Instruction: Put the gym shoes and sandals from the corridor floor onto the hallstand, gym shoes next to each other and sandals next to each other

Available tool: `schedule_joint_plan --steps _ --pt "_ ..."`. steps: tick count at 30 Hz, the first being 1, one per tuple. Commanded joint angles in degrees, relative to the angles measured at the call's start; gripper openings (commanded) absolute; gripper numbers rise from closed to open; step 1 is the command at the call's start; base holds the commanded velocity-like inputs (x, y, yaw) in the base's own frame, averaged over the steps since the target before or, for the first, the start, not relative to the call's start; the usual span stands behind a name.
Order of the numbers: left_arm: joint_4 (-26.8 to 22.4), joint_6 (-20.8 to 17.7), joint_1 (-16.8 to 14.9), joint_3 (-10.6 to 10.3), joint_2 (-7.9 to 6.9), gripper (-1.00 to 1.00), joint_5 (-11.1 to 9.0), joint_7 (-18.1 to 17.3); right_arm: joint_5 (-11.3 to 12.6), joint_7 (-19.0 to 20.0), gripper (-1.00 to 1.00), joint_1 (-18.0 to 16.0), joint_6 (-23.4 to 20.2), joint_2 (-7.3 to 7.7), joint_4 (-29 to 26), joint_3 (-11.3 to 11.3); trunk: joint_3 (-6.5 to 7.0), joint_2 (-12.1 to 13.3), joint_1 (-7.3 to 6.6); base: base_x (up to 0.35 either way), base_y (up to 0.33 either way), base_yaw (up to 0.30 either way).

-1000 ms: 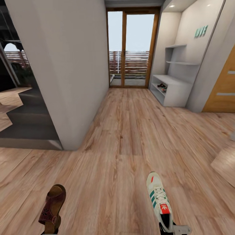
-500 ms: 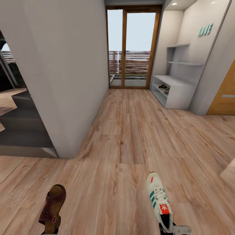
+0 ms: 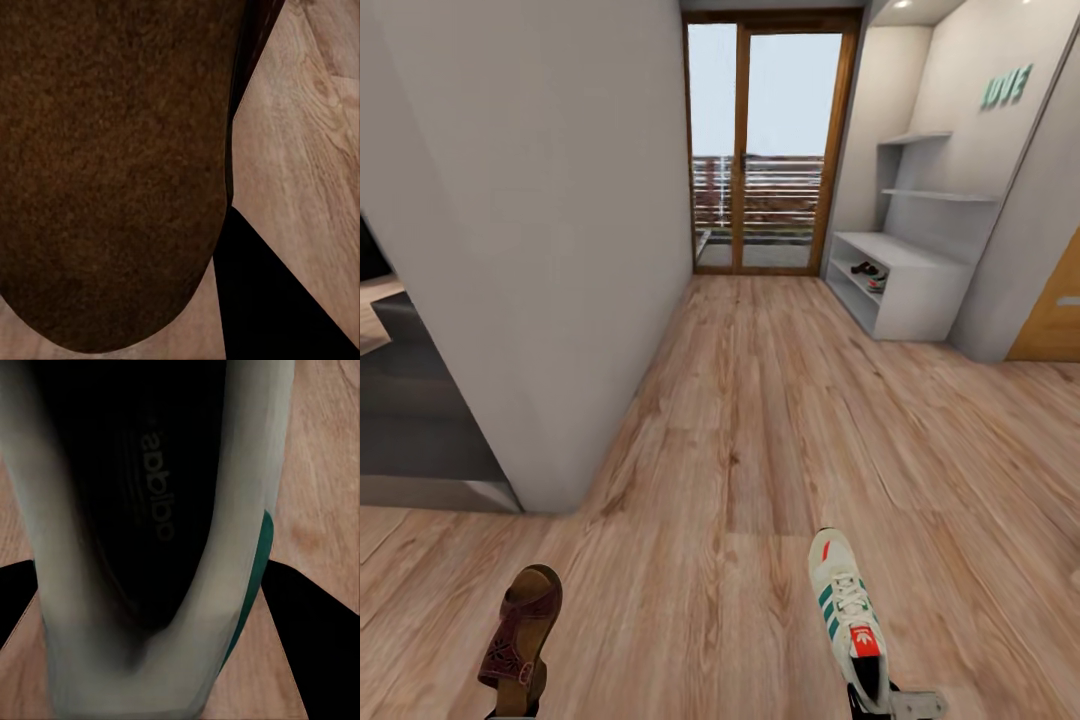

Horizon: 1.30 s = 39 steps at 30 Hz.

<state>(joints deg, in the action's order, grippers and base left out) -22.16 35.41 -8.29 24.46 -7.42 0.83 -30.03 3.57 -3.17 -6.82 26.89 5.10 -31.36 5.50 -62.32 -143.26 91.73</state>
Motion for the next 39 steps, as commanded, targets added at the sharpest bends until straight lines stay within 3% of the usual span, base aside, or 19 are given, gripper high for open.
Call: schedule_joint_plan --steps 1,39 --pt "0.0 0.1 -0.1 0.5 0.04 -1.0 0.2 -0.5 0.4 -0.3 -1.0 0.0 0.2 0.08 0.0 0.5 -0.05 0.0 0.02 0.34 0.0 0.0" --pt "0.0 0.0 -0.1 0.5 -0.05 -1.0 0.1 -0.5 0.4 -0.3 -1.0 0.0 0.2 0.08 0.1 0.5 -0.05 0.0 0.02 0.338 -0.048 0.0"
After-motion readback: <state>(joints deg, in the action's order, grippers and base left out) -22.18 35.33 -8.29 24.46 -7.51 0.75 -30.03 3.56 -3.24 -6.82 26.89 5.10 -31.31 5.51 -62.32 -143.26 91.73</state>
